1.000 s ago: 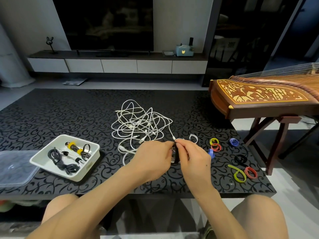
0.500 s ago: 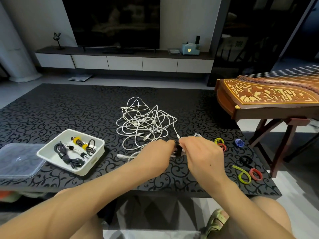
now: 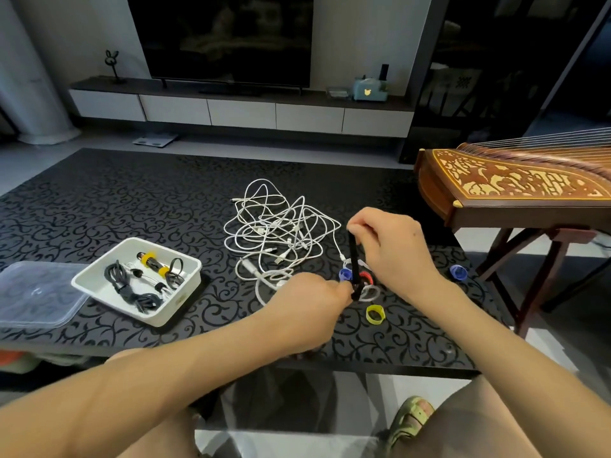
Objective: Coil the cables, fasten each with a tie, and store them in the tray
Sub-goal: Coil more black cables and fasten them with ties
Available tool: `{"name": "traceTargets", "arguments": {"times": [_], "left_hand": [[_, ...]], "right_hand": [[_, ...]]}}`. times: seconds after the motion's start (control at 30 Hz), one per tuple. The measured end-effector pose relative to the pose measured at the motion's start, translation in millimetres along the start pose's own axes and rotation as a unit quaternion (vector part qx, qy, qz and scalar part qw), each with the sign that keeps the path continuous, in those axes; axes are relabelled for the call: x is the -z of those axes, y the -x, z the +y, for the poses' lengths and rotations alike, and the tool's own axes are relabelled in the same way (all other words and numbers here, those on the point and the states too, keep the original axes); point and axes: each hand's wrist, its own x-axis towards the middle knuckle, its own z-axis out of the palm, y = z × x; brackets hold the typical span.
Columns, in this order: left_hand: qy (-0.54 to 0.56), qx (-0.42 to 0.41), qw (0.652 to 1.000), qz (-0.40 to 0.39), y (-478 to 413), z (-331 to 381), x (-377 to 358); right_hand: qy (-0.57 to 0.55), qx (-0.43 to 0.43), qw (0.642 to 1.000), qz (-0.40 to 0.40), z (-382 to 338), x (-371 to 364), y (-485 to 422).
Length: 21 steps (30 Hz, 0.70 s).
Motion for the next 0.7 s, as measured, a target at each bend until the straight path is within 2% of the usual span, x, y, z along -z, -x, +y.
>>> {"name": "traceTargets", "arguments": {"times": [0.07,0.13,0.23,0.3,0.4,0.5,0.63,0.67,0.7], "left_hand": [[0.066,0.036,0.996,0.055,2,-9,4],[0.241,0.11,0.961,0.078,-1,-14,14],[0.52,0.146,0.842,0.013,-6,-18,29],[0.618,0.133,0.773,-0.046,-7,-16,33],[0.746,0.124,0.65,-0.073,-9,-13,34],[0.825,0.13,0.541,-0.1,-7,-10,30],[0.889,0.076,0.422,-0.162,-2,-7,26],[0.893,0.066,0.412,-0.167,-1,-7,25],[0.887,0.065,0.426,-0.165,-1,-6,24]], "right_hand": [[-0.194,-0.067,0.978,0.034,-11,7,9],[-0.368,-0.11,0.922,0.053,-22,9,22],[-0.498,-0.105,0.858,0.065,-37,2,43],[-0.58,-0.103,0.804,0.084,-40,0,52],[-0.664,-0.125,0.731,0.094,-39,5,58],[-0.682,-0.141,0.712,0.09,-36,9,58],[-0.666,-0.155,0.724,0.091,-33,16,55],[-0.661,-0.158,0.728,0.09,-33,17,55],[-0.658,-0.162,0.73,0.09,-32,17,55]]}}
